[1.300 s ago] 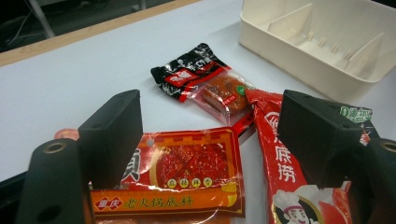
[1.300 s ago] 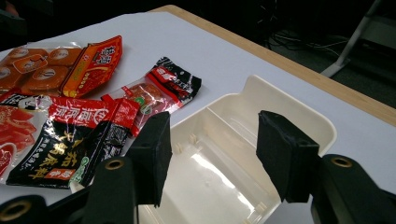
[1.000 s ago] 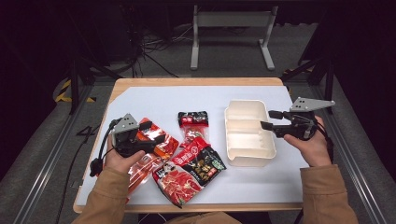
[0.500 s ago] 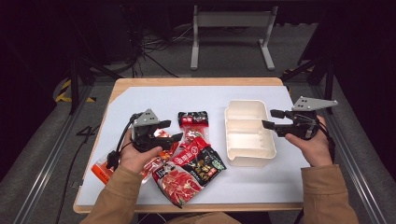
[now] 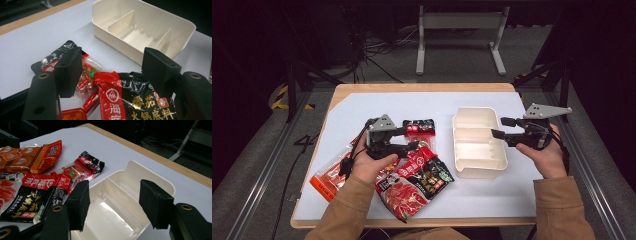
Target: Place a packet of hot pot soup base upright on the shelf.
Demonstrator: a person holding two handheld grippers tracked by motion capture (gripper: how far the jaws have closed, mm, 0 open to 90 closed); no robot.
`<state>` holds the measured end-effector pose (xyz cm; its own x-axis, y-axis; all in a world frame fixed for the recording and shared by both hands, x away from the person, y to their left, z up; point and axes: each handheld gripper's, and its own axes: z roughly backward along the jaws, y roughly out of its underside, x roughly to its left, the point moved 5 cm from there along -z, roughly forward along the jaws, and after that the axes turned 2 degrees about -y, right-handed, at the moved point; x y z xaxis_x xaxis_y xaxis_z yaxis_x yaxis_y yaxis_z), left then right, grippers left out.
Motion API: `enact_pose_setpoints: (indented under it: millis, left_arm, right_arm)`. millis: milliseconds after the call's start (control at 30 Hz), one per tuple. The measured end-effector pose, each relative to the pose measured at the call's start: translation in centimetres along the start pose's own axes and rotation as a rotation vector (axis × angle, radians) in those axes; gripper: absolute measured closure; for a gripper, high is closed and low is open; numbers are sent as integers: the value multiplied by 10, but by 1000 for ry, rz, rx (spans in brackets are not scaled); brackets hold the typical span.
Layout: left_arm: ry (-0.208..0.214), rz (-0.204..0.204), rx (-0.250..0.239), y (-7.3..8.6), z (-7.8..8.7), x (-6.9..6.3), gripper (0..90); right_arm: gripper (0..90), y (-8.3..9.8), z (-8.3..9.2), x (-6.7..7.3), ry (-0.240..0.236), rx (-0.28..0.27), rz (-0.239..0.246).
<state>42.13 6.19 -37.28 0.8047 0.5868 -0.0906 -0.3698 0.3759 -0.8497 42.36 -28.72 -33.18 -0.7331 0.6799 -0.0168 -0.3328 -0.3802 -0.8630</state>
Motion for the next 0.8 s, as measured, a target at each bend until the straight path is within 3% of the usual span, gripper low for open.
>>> enact_pose_setpoints:
  millis: [100, 200, 267, 467, 600, 800]
  left_arm:
    - [0, -1, 10, -1, -6, 0, 327]
    - [21, 54, 25, 1, -16, -1, 319]
    - [30, 63, 52, 7, -24, -1, 315]
    - [16, 45, 114, 21, -42, 1, 340]
    - [27, 62, 175, 30, -51, 3, 350]
    - [9, 71, 228, 39, -58, 6, 377]
  right_arm:
    - [415, 0, 0, 0, -2, -1, 0]
    - [417, 0, -1, 0, -4, 1, 3]
    - [416, 0, -2, 1, -6, 0, 5]
    - [415, 1, -3, 1, -8, 3, 8]
    - [413, 1, -4, 1, -9, 2, 6]
    - [408, 2, -6, 2, -12, 7, 8]
